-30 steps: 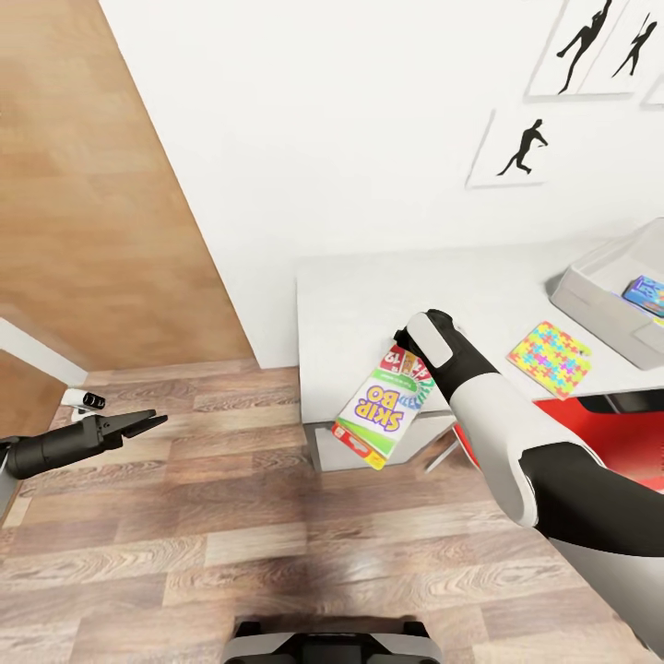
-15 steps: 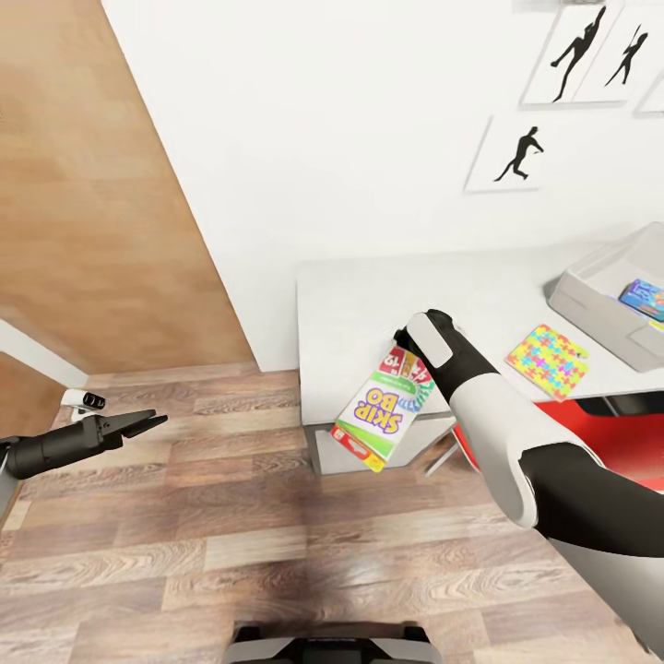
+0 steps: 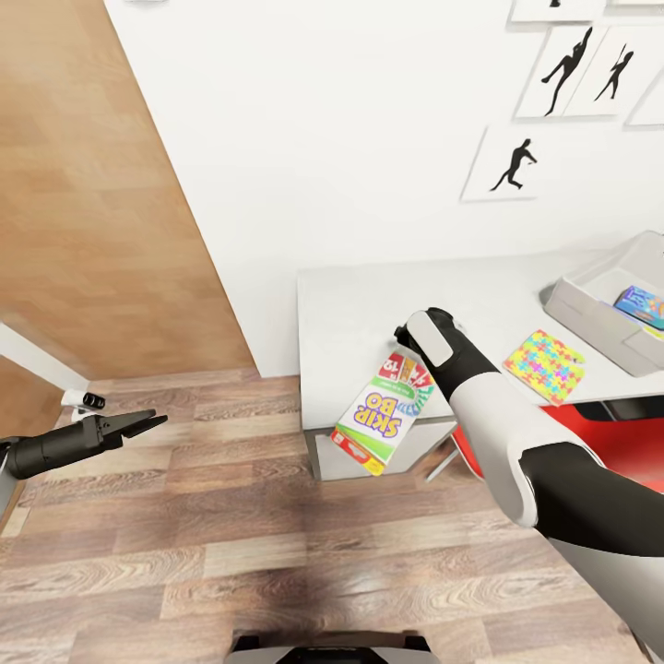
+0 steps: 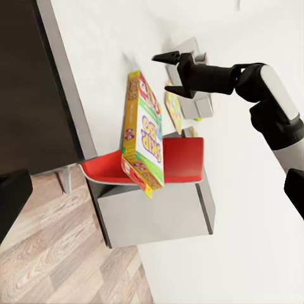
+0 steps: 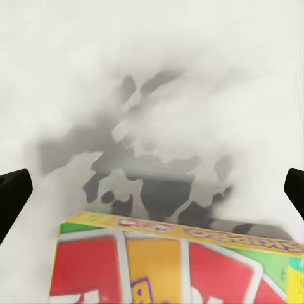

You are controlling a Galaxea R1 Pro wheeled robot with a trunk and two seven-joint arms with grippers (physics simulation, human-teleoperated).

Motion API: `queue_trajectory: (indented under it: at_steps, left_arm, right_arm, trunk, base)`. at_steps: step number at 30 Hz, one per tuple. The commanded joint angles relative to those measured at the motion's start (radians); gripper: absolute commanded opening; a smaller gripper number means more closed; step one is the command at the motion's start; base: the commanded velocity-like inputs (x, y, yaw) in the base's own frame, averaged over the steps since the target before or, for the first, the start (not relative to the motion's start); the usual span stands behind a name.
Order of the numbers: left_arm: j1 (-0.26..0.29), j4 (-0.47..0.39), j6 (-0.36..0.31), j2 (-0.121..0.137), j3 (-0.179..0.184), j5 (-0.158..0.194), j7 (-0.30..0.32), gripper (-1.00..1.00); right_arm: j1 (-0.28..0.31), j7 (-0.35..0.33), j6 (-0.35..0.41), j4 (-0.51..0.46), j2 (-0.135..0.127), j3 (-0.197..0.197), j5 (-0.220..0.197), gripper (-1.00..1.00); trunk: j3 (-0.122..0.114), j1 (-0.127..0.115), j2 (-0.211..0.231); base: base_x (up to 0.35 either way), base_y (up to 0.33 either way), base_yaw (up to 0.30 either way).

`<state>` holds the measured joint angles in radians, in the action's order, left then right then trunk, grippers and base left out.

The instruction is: Put all the toys in the child's room - the three board games (two on the bed and one on the table), the two jigsaw puzzles on the table, and the tennis ball on the table - inside the toy box on the table in the child's room.

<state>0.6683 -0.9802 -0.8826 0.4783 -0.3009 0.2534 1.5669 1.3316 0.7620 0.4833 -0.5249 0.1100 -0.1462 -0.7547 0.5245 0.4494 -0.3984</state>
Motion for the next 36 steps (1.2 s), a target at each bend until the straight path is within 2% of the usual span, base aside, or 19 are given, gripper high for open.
queue_trajectory:
  at_steps: [1,8,13,16,20,27,29,30,32,35,36]
  left_arm:
    - [0.0,0.0,-0.011,0.0,0.0,0.0,0.004,1.0]
    - [0.0,0.0,-0.011,0.0,0.001,0.0,0.004,1.0]
    - [0.0,0.0,-0.011,0.0,0.001,0.0,0.004,1.0]
    - [0.0,0.0,-0.011,0.0,0.001,-0.001,0.004,1.0]
    - [0.0,0.0,-0.01,0.0,0.001,-0.002,0.004,1.0]
    - [0.0,0.0,-0.01,-0.001,0.002,-0.001,0.004,1.0]
    - [0.0,0.0,-0.01,0.0,0.002,-0.001,0.004,1.0]
    - [0.0,0.0,-0.01,0.0,0.002,-0.002,0.004,1.0]
    - [0.0,0.0,-0.01,-0.001,0.002,-0.002,0.004,1.0]
    - [0.0,0.0,-0.01,-0.001,0.002,-0.002,0.004,1.0]
    - [0.0,0.0,-0.01,-0.002,0.003,-0.001,0.004,1.0]
  right_arm:
    - [0.001,0.007,0.005,-0.003,-0.001,-0.005,-0.006,1.0]
    - [-0.002,0.022,0.01,-0.073,-0.001,-0.005,-0.006,1.0]
    - [-0.012,0.036,0.035,-0.215,-0.001,-0.003,-0.009,1.0]
    - [-0.015,0.039,0.076,-0.324,-0.001,-0.001,-0.012,1.0]
    - [-0.026,0.04,0.107,-0.417,0.0,0.002,-0.017,1.0]
    - [-0.108,0.04,0.188,-0.596,-0.002,0.012,-0.02,1.0]
    - [-0.145,0.04,0.217,-0.665,-0.002,0.028,-0.021,1.0]
    - [-0.176,0.04,0.244,-0.718,-0.002,0.044,-0.022,1.0]
    - [-0.206,0.039,0.271,-0.768,-0.002,0.059,-0.023,1.0]
    - [-0.283,0.035,0.323,-0.869,-0.002,0.087,-0.024,1.0]
    - [-0.327,0.032,0.341,-0.918,-0.002,0.1,-0.025,1.0]
  trunk:
    - [0.0,0.001,-0.002]
    - [-0.011,0.001,-0.002]
    - [-0.019,0.001,-0.002]
    - [-0.024,0.001,-0.002]
    - [-0.03,0.001,-0.002]
    - [-0.041,0.001,-0.002]
    - [-0.044,0.001,-0.002]
    - [-0.045,0.001,-0.002]
    - [-0.048,0.001,-0.002]
    - [-0.053,0.001,-0.002]
    - [-0.055,0.001,-0.002]
  base:
    - [0.0,0.0,0.0]
    - [0.0,0.0,0.0]
    - [0.0,0.0,0.0]
    - [0.0,0.0,0.0]
    - [0.0,0.0,0.0]
    - [0.0,0.0,0.0]
    - [0.0,0.0,0.0]
    - [0.0,0.0,0.0]
    - [0.0,0.0,0.0]
    - [0.0,0.0,0.0]
    - [0.0,0.0,0.0]
